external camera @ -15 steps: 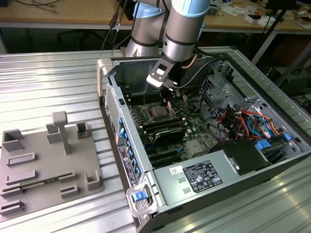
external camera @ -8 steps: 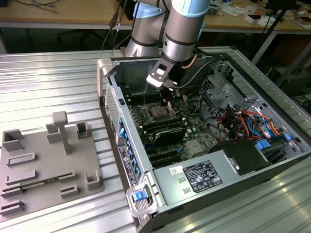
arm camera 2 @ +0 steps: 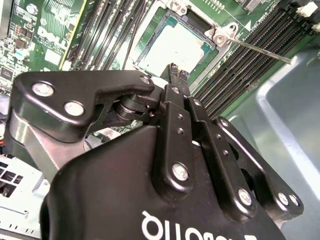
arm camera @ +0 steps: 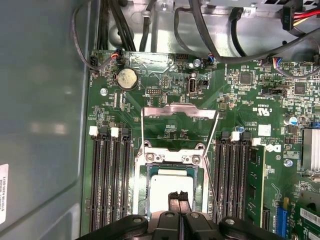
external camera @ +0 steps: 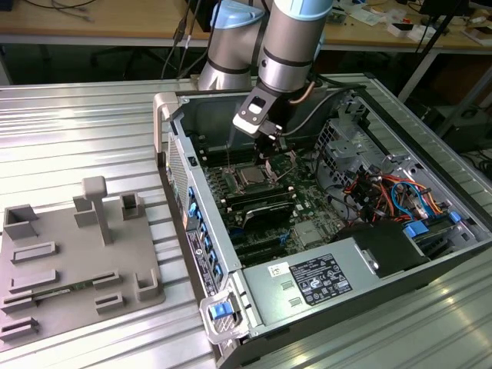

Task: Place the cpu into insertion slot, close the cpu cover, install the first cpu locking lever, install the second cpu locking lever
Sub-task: 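Close the cpu cover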

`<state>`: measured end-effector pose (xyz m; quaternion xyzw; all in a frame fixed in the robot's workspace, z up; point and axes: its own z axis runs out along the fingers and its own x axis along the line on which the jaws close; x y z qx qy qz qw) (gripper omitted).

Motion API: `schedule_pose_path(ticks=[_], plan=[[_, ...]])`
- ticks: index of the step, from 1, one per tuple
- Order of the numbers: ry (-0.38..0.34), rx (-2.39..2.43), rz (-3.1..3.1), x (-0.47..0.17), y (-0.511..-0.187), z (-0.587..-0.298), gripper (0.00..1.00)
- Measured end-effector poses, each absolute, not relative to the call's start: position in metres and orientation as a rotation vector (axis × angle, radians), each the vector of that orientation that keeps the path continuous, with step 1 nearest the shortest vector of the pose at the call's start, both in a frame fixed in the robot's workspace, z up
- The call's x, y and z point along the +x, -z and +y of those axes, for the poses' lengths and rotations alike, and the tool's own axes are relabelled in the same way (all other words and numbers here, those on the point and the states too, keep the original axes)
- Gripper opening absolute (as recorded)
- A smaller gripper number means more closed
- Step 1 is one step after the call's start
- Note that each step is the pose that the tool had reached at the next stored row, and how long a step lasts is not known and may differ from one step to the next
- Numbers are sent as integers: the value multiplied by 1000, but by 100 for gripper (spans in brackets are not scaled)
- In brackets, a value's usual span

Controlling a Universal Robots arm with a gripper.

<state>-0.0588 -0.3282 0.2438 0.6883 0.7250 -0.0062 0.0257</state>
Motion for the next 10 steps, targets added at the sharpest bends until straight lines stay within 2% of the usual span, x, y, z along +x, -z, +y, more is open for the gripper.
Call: schedule_pose_path(ticks=[10], plan=[[16, 2126, 2239, -43, -244, -328, 11]])
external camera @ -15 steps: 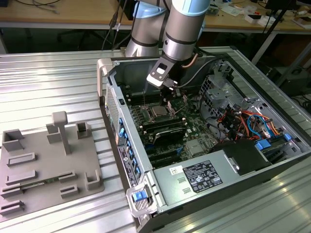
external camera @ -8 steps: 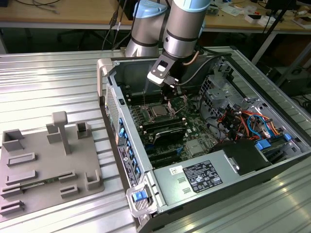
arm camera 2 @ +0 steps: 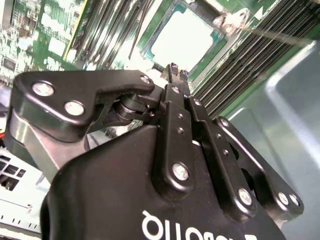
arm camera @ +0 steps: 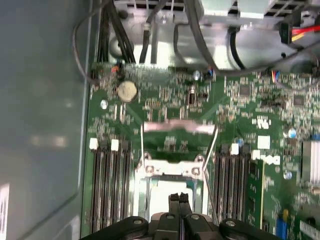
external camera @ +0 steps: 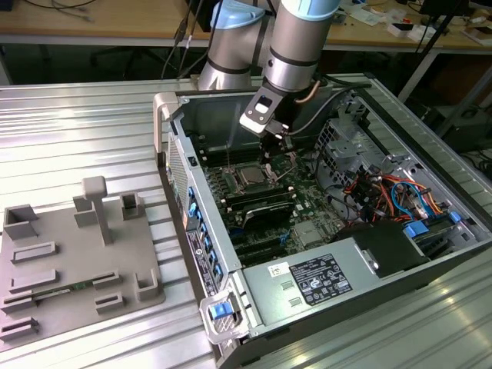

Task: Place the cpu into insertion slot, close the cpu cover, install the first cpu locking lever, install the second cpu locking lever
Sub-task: 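Close the cpu cover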

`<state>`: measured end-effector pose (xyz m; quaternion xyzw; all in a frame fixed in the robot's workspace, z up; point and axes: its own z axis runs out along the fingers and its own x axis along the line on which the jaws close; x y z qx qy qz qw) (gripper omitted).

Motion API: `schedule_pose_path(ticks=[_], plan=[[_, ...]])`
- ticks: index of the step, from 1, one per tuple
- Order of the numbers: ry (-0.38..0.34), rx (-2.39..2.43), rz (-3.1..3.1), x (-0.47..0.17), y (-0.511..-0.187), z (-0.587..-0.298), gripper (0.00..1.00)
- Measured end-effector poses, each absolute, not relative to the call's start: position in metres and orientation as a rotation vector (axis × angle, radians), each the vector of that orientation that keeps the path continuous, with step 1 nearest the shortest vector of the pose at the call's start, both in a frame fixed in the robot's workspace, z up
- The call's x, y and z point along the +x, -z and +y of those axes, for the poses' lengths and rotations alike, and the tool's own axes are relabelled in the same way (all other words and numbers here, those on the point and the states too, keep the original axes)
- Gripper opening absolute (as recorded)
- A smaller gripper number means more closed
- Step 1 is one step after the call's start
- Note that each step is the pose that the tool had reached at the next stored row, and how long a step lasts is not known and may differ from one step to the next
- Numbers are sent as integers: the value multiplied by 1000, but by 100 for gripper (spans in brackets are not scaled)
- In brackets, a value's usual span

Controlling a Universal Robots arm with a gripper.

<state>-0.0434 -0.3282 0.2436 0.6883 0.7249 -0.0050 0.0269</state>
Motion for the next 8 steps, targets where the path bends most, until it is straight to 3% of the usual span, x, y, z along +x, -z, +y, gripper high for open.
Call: schedule_pose_path(ticks=[8], plan=[[16, 2126, 2239, -35, -245, -328, 11]])
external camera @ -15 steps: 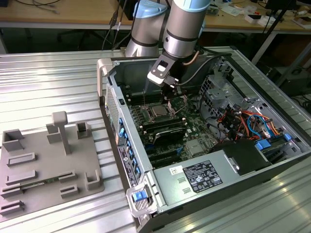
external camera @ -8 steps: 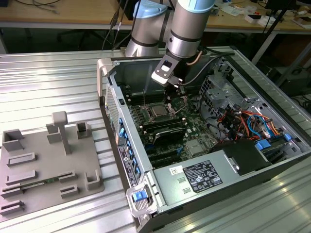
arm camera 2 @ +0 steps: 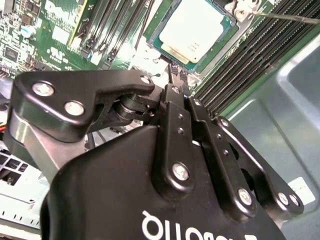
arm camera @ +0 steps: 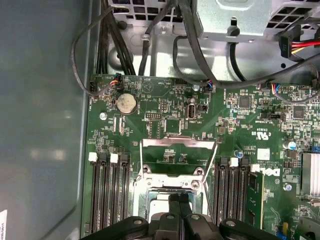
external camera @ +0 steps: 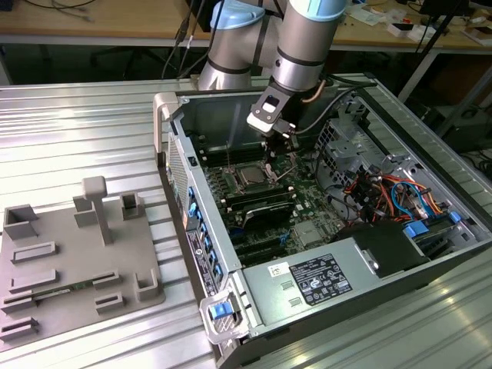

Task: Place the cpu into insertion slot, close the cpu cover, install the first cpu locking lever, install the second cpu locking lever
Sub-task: 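Close the cpu cover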

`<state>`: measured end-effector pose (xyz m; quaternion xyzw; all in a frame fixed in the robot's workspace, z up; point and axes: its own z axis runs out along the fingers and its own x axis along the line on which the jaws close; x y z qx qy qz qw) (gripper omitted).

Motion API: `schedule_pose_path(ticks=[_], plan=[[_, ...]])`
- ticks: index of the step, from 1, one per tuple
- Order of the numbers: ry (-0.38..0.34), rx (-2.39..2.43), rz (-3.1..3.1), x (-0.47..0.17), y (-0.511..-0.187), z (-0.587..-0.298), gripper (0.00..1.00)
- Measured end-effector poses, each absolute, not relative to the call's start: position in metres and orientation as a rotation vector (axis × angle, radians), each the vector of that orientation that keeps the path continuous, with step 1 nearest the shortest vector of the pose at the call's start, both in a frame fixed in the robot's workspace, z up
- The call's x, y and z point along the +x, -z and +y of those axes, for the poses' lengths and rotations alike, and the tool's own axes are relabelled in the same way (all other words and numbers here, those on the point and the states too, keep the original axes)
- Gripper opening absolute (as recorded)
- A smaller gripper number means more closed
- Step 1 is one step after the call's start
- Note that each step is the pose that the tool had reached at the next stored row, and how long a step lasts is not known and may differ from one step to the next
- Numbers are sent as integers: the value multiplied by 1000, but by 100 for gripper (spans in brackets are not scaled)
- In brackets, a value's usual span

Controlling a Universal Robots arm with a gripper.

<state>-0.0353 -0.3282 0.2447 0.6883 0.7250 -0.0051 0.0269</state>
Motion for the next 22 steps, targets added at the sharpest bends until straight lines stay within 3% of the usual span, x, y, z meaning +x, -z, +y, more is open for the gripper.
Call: schedule_pose_path(ticks=[22], plan=[[15, 2125, 2239, 5, -263, -328, 11]])
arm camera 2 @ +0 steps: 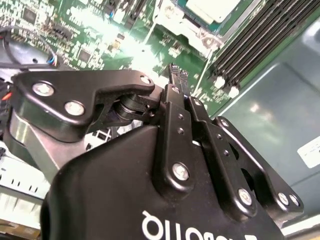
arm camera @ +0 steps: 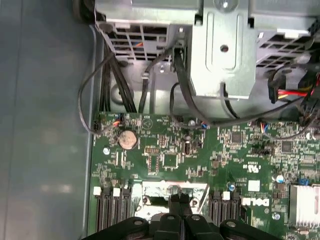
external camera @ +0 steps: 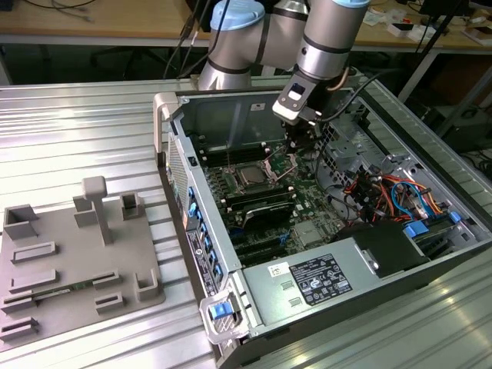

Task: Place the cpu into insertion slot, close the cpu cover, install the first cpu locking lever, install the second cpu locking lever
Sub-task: 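Close the cpu cover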

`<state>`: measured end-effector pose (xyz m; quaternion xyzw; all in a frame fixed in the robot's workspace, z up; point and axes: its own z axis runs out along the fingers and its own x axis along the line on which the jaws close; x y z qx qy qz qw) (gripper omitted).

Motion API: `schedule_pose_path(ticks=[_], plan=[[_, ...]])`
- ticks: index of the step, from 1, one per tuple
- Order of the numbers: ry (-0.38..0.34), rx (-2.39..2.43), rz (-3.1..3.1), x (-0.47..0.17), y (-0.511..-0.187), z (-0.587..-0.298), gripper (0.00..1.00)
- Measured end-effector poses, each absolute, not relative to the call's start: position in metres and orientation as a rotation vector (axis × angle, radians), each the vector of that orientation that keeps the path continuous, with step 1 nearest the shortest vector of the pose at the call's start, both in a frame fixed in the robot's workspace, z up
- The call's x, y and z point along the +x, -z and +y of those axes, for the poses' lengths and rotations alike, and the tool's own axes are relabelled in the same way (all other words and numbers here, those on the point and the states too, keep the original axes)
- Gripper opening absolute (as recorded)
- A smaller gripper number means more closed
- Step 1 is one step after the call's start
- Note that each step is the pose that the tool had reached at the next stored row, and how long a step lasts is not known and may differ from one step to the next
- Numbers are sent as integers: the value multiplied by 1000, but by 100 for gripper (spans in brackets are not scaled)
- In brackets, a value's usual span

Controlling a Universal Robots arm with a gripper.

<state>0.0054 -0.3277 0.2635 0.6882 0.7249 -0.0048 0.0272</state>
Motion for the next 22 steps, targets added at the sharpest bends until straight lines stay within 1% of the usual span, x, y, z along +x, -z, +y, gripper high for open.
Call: schedule_pose_path(ticks=[15, 22], plan=[[15, 2125, 2239, 32, -265, -328, 11], [15, 2126, 2239, 37, -260, -328, 11]])
